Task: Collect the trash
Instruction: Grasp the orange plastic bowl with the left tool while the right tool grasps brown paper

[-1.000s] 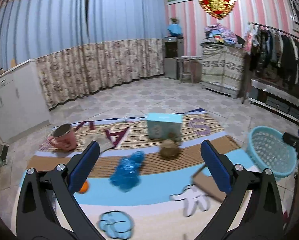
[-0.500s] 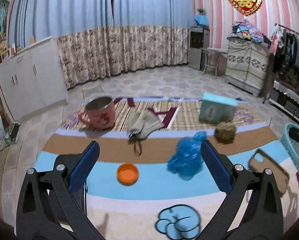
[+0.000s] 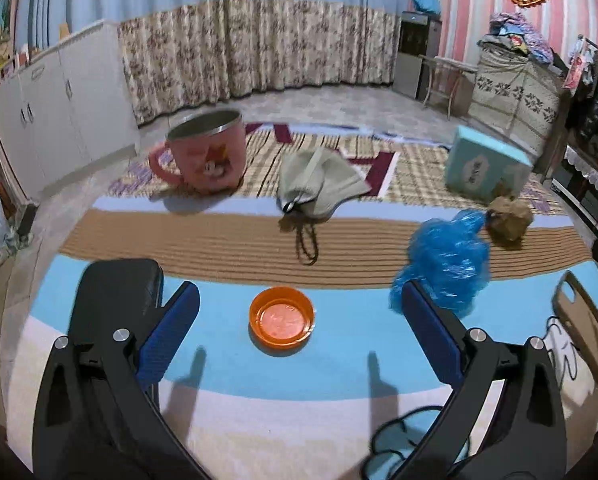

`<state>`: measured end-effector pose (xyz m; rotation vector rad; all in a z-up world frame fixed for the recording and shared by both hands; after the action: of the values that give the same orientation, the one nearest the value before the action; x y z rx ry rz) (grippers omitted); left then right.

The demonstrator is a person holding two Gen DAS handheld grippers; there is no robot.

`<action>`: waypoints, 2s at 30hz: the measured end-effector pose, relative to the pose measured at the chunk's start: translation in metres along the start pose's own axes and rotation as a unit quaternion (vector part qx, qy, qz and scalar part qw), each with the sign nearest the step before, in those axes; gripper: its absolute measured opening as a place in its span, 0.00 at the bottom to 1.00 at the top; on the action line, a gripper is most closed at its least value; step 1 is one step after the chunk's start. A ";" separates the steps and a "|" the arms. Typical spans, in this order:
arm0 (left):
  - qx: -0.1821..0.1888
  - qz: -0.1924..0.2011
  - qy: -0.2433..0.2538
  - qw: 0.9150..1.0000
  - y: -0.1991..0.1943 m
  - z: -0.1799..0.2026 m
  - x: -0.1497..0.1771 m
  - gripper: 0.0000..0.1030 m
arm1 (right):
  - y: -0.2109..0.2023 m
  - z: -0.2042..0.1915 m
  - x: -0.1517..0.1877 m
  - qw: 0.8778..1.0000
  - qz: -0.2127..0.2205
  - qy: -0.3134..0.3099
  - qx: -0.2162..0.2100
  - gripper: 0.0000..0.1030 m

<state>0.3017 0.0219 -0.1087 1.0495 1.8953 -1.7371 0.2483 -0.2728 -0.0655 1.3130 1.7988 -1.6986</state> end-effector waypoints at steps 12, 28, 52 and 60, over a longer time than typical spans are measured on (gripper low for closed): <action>0.018 -0.059 -0.010 0.998 0.034 -0.008 0.018 0.63 | 0.014 0.008 0.007 0.999 -0.029 0.016 0.002 0.91; 0.011 -0.023 0.015 1.000 0.020 -0.004 0.000 0.38 | 0.039 -0.017 0.021 0.998 -0.051 -0.018 0.011 0.91; 0.005 0.025 0.004 1.000 0.004 -0.012 -0.022 0.38 | 0.092 -0.070 0.008 0.994 -0.081 -0.074 -0.016 0.51; 0.004 0.039 0.008 0.999 -0.005 -0.007 -0.028 0.38 | 0.056 -0.057 -0.005 0.997 -0.046 -0.051 -0.027 0.50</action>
<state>0.3182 0.0215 -0.0846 1.1292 1.8335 -1.6995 0.3143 -0.2303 -0.0821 1.1185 1.8582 -1.7193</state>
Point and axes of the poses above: each gripper's, at about its wrist camera, not at the fingertips, and y roughly the way its jaws point, z to its right, x to its underside, the point moved 8 cm from there along y, roughly the way its jaws point, and after that the axes turned 15 degrees about y, right-handed, at the moved point
